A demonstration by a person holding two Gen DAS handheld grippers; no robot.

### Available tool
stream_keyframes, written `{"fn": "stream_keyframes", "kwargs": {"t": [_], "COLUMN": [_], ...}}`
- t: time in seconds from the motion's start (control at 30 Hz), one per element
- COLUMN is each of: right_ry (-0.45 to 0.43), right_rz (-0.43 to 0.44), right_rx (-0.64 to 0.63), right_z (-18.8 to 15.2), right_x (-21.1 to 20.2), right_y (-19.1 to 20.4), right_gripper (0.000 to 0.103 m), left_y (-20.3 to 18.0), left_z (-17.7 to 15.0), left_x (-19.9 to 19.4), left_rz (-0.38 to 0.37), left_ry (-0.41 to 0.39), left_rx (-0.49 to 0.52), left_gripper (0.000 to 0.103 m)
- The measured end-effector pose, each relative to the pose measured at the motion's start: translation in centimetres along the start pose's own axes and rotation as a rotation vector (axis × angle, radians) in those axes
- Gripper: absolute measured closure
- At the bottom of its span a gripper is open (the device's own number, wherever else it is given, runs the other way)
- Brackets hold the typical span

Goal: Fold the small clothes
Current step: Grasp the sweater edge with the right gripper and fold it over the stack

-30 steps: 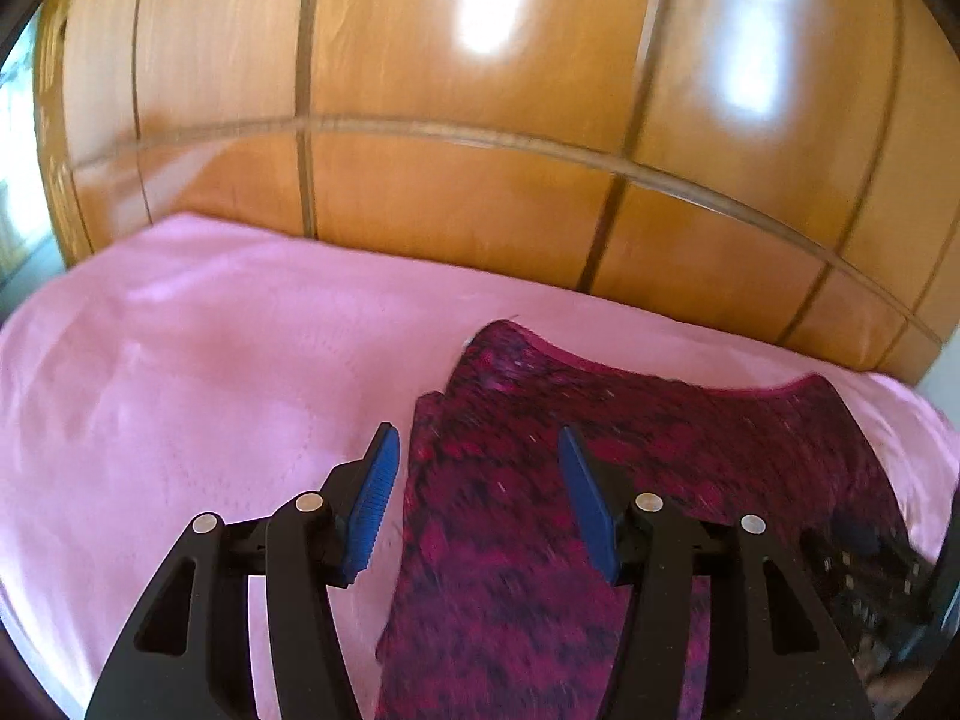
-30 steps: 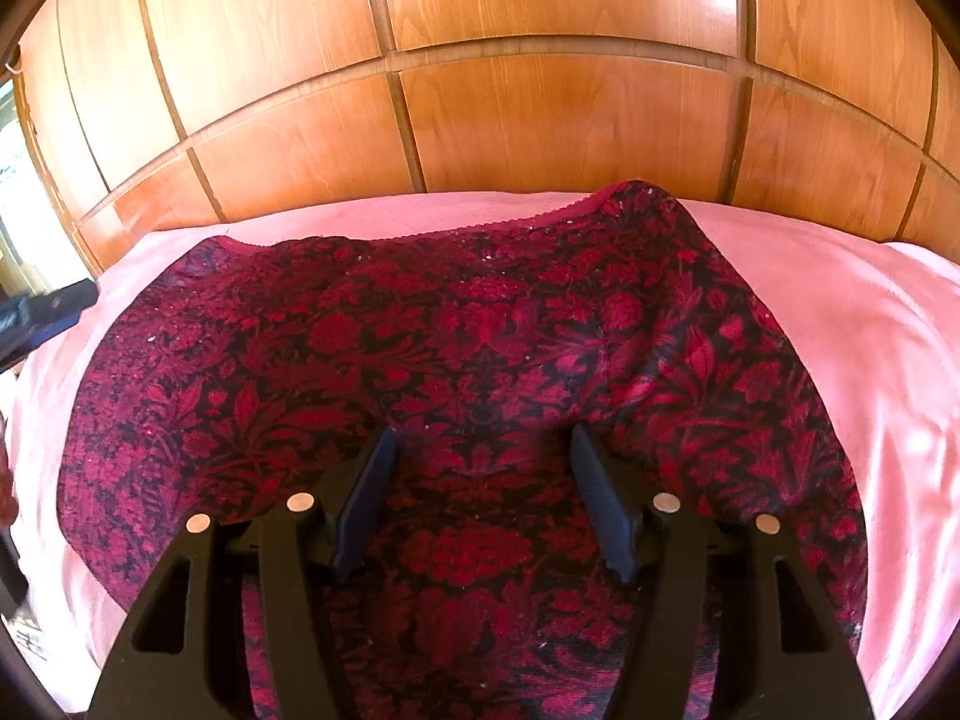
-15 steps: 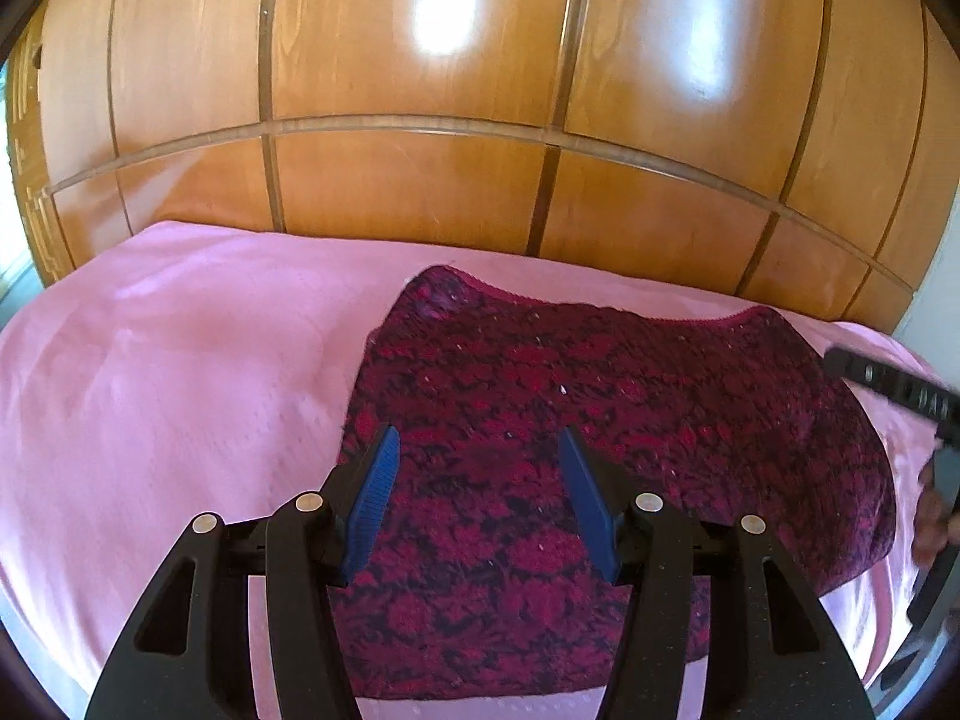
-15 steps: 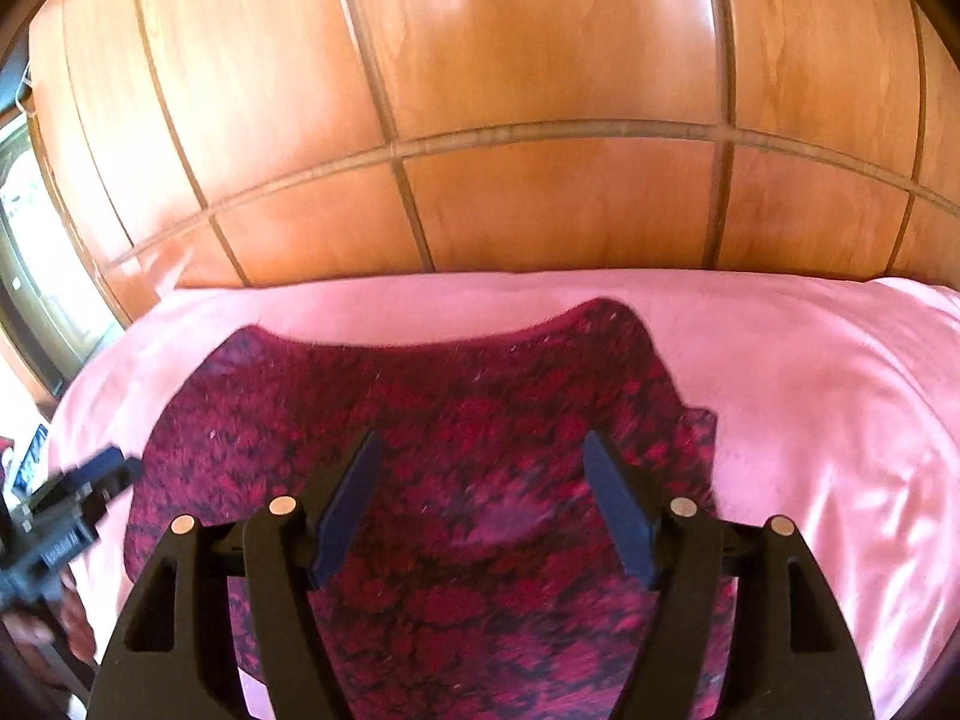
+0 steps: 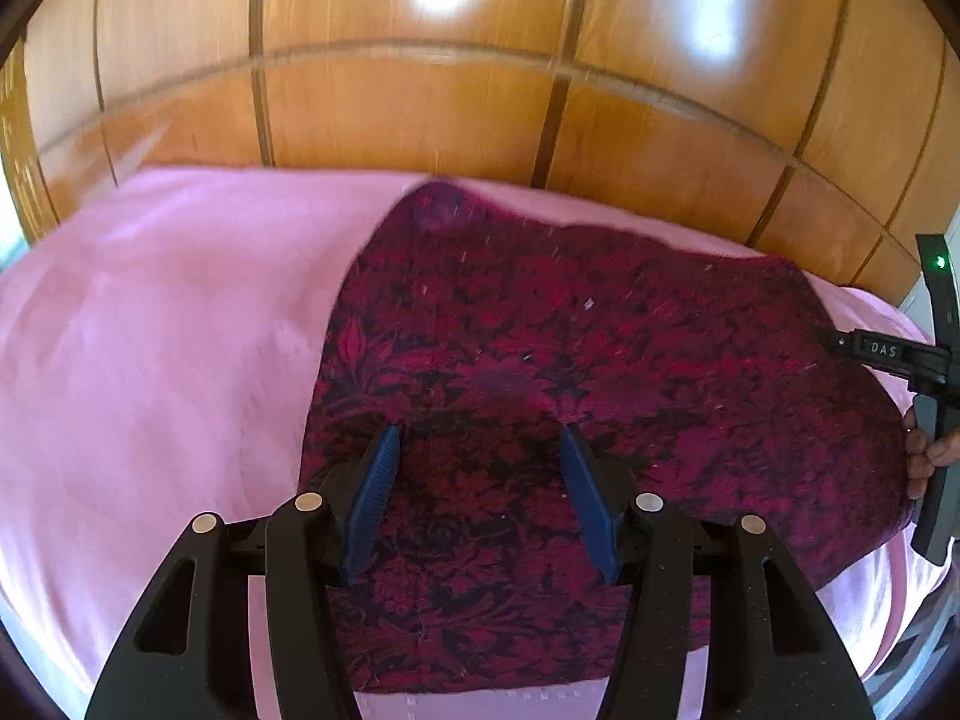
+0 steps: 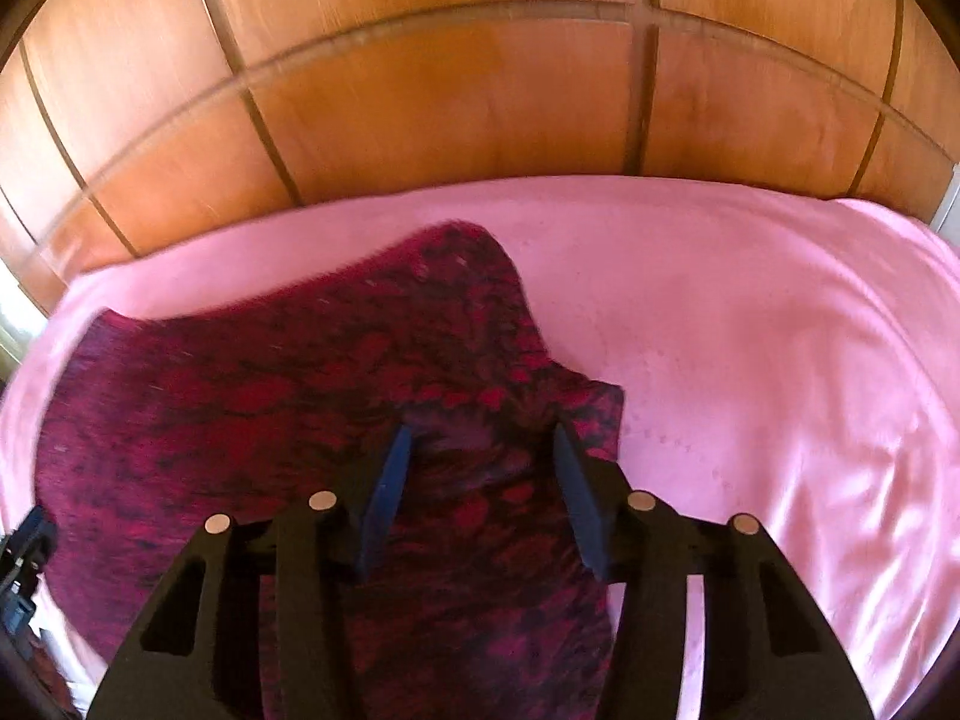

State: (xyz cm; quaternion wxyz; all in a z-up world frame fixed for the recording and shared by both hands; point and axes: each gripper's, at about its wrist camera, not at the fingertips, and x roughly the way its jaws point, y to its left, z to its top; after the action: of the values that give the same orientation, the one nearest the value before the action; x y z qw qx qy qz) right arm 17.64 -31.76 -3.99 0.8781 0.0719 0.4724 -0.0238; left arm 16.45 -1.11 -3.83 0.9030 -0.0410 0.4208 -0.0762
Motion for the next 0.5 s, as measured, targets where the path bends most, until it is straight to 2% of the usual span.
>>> {"fn": "stream_keyframes", "kwargs": {"t": [0.07, 0.17, 0.23, 0.27, 0.37, 0.5], "right_ry": [0.044, 0.048, 0.018, -0.007, -0.021, 0.022], "right_rz": [0.046, 0.13, 0.166, 0.188, 0.285, 0.364], "right_rx": [0.037, 0.075, 0.098, 0.132, 0.219, 0.27], "right_z": [0.1, 1.0, 1.3, 1.4, 0.8, -1.1], "right_x": [1.1, 0.3, -1.0, -1.7, -2.3, -1.5], "right_y": [-0.9, -2.0, -2.9, -3.8, -6.0, -7.4], "right_gripper": [0.053, 0.048, 0.037, 0.028, 0.027, 0.027], "left_y": [0.1, 0.5, 0.9, 1.1, 1.4, 0.8], "left_z": [-0.1, 0.0, 0.1, 0.0, -0.4, -1.1], "left_x": [0.1, -0.2, -1.1, -1.6, -2.9, -4.0], "left_rz": [-0.008, -0.024, -0.049, -0.058, -0.09, -0.133], "left_ry": [-0.001, 0.006, -0.011, -0.021, -0.042, -0.052], "left_rx": [0.005, -0.009, -0.035, -0.042, -0.058, -0.031], "left_gripper": [0.048, 0.048, 0.048, 0.048, 0.048, 0.048]}}
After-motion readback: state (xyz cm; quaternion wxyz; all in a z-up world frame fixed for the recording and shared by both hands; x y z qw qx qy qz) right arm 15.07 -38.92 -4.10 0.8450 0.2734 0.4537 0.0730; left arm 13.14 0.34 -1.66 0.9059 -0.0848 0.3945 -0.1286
